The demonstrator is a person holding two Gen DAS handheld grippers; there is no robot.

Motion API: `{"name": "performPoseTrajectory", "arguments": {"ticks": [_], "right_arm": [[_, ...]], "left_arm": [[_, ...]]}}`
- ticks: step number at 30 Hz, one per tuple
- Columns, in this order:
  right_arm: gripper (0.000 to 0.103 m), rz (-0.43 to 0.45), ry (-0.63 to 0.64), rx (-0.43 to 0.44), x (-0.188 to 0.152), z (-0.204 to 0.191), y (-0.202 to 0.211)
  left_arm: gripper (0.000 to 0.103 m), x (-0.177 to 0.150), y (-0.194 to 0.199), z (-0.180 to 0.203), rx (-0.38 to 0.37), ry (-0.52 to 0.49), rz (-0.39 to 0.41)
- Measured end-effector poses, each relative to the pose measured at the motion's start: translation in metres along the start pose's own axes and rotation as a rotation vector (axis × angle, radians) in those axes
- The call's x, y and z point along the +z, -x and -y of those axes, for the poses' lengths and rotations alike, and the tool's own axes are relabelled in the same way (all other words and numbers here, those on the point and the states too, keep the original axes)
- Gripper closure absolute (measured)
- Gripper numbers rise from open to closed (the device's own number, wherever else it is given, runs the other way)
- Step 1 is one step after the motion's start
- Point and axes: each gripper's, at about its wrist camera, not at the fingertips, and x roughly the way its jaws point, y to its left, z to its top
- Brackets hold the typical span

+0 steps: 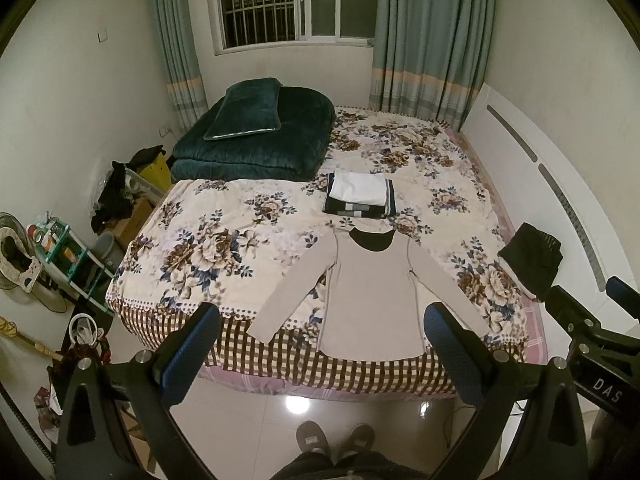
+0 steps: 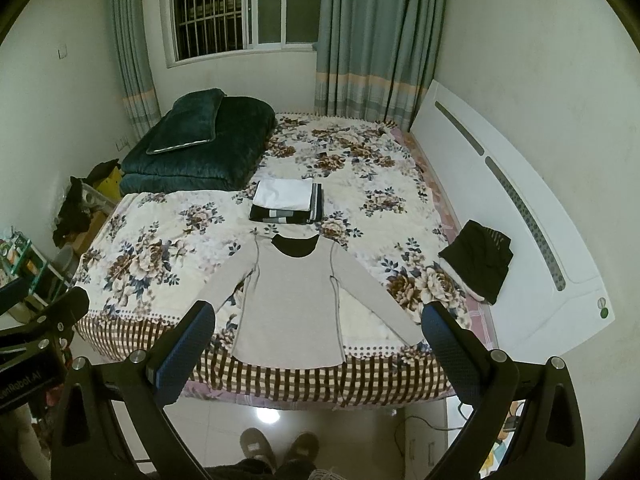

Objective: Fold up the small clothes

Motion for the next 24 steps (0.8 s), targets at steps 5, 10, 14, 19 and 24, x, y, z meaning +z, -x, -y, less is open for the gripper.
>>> {"name": "performPoseTrajectory", "arguments": {"ticks": [5, 10, 14, 19, 24], "right_arm": [[0.000, 0.003, -0.002, 0.001, 0.000, 0.000, 0.000], [0.000, 0.003, -0.002, 0.003, -0.001, 0.000, 0.000], [0.000, 0.000, -0.002, 0.000, 0.006, -0.006, 0.003], [0.000, -0.002, -0.007, -0.003, 0.010, -0.009, 0.004], [0.000, -0.033, -0.045, 0.003, 0.022, -0.008, -0.014]], "left_arm": [[0.000, 0.000, 0.001, -0.001, -0.002, 0.000, 0.002], [0.000, 0.005, 0.000, 0.001, -0.003, 0.003, 0.003], [0.000, 0.007, 0.000, 0.002, -0.005, 0.003, 0.003], [0.000, 0.016, -0.003, 0.006, -0.013, 0.001, -0.003], [0.000, 0.024, -0.026, 0.010, -0.004, -0.005, 0.004]]}}
